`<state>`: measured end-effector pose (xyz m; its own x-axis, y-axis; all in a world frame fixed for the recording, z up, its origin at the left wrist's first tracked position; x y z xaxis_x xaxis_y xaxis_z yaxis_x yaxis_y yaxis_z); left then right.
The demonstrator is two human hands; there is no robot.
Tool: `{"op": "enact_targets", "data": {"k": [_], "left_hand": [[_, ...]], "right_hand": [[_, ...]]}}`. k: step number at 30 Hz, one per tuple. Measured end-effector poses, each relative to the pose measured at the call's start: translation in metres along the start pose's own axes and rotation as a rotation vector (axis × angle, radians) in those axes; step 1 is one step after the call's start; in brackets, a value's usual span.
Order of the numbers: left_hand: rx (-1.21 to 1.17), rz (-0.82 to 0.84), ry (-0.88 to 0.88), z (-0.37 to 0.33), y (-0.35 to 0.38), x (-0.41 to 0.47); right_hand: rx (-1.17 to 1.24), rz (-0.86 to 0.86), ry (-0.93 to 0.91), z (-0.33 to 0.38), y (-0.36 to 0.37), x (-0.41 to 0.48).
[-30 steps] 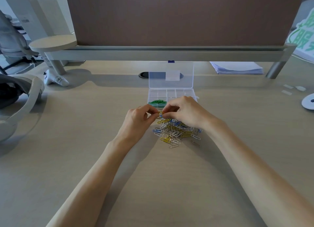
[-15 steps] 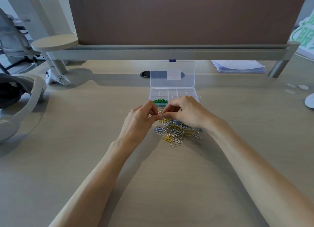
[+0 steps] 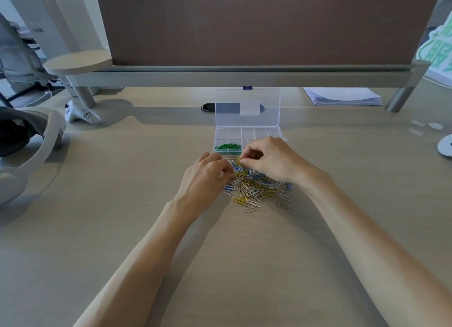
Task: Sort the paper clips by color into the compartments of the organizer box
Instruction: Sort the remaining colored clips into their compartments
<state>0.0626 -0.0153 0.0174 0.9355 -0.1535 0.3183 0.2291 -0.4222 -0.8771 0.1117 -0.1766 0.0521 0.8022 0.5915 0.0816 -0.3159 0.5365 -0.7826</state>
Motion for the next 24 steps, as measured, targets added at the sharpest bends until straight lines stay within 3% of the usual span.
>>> {"op": "enact_targets", "data": {"k": [5,16,24], "left_hand": [[-0.134,0.035,-0.077,0.003,0.0,0.0],[-0.409,-0.051,-0.172,-0.004,-0.006,0.001],[-0.145,0.005,-0.113,-0.008,0.007,-0.001]], "right_hand": [[0.005,0.027,0.0,-0.002,0.001,0.0],[0.056,0.056,-0.01,0.002,0.001,-0.001],[0.038,-0.022,0.044,-0.01,-0.017,-0.003]]}}
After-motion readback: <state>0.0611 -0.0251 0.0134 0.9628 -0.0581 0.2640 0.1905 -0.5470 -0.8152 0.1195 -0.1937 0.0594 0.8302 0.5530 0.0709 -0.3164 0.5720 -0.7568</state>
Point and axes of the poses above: each hand's wrist, its own x-axis towards the middle knuckle, its own y-axis out of the palm, z = x × y, the point moved 3 cm from there along x, towards the middle knuckle, and after that the axes turned 5 degrees about z, right-handed, at the moved point
